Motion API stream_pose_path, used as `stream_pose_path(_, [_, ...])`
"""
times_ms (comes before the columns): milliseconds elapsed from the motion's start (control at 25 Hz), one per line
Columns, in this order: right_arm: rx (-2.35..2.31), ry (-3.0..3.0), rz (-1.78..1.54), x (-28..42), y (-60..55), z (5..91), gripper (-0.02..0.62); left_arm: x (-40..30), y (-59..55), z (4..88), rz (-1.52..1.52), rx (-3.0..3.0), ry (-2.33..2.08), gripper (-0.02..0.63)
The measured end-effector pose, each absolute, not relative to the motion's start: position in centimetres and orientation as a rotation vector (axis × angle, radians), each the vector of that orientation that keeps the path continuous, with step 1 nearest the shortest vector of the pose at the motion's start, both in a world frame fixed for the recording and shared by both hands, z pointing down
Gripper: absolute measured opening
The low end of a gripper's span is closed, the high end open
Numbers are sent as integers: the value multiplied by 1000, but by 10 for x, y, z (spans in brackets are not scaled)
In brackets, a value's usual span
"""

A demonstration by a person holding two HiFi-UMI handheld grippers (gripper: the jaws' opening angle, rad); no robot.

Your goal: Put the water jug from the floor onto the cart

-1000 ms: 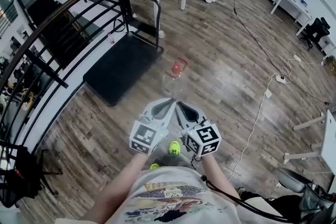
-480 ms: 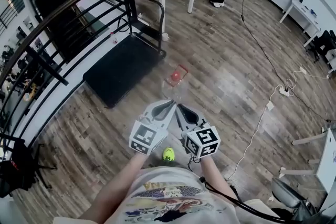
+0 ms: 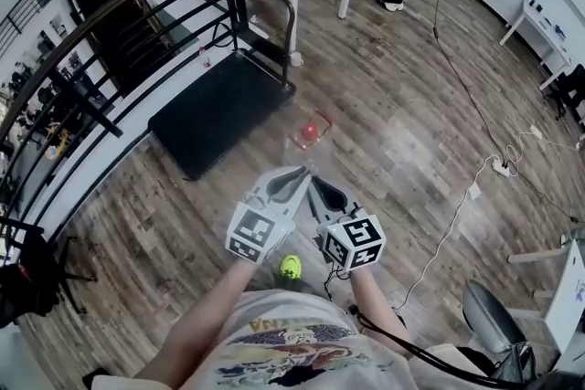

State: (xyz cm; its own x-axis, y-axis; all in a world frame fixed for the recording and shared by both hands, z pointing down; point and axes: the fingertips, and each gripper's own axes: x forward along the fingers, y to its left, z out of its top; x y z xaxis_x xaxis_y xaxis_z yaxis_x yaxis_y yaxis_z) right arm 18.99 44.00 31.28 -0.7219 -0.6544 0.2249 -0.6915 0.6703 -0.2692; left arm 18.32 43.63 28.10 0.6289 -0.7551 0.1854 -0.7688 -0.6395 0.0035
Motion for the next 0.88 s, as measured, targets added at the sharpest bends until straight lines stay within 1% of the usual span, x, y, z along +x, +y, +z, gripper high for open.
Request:
stream_pose_path(320, [1147, -2749, 549, 189, 406, 321, 31, 179, 404, 287, 285, 2764, -1322, 12])
stream_pose_path(640, [1198, -2705, 530, 191, 353, 324, 31, 179, 353, 301, 289, 2767, -1235, 14])
stream_pose_path(880, [1231, -2676, 552, 174, 308, 327, 31, 161, 308, 306, 295, 2772, -1186, 12])
